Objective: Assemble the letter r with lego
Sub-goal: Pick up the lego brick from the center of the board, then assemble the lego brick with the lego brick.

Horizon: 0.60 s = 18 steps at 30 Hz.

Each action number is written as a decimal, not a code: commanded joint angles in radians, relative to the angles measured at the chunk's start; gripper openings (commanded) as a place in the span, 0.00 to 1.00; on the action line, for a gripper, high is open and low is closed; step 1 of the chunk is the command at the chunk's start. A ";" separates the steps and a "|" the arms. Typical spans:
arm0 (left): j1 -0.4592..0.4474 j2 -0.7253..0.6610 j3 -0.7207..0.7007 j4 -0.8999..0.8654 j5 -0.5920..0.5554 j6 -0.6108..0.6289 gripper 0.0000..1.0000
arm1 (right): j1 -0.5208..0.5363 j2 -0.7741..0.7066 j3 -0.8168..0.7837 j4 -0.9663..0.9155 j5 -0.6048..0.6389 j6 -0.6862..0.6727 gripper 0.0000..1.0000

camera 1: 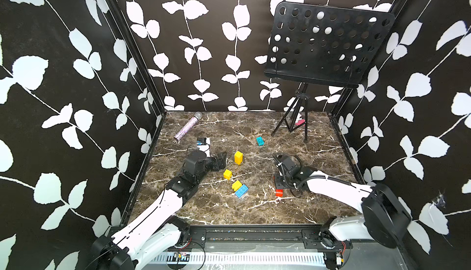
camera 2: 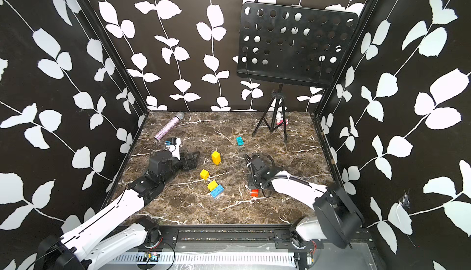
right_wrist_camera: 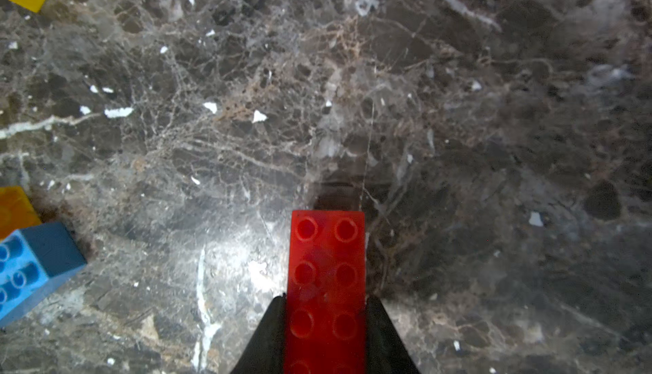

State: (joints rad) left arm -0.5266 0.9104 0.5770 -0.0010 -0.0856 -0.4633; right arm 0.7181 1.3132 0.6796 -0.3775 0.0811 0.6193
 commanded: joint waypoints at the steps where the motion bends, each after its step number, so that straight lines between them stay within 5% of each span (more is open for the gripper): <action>1: 0.005 -0.002 0.000 0.015 0.010 0.000 0.88 | 0.019 -0.116 -0.058 0.058 0.075 0.061 0.29; 8: 0.005 0.009 -0.006 0.029 0.020 -0.011 0.88 | 0.033 -0.220 -0.183 0.162 0.150 0.165 0.25; 18: 0.007 0.008 0.000 0.027 0.021 -0.011 0.88 | 0.034 -0.163 -0.204 0.285 0.157 0.220 0.23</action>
State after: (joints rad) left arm -0.5262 0.9222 0.5770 0.0093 -0.0696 -0.4717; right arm 0.7471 1.1427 0.4820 -0.1669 0.2092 0.8051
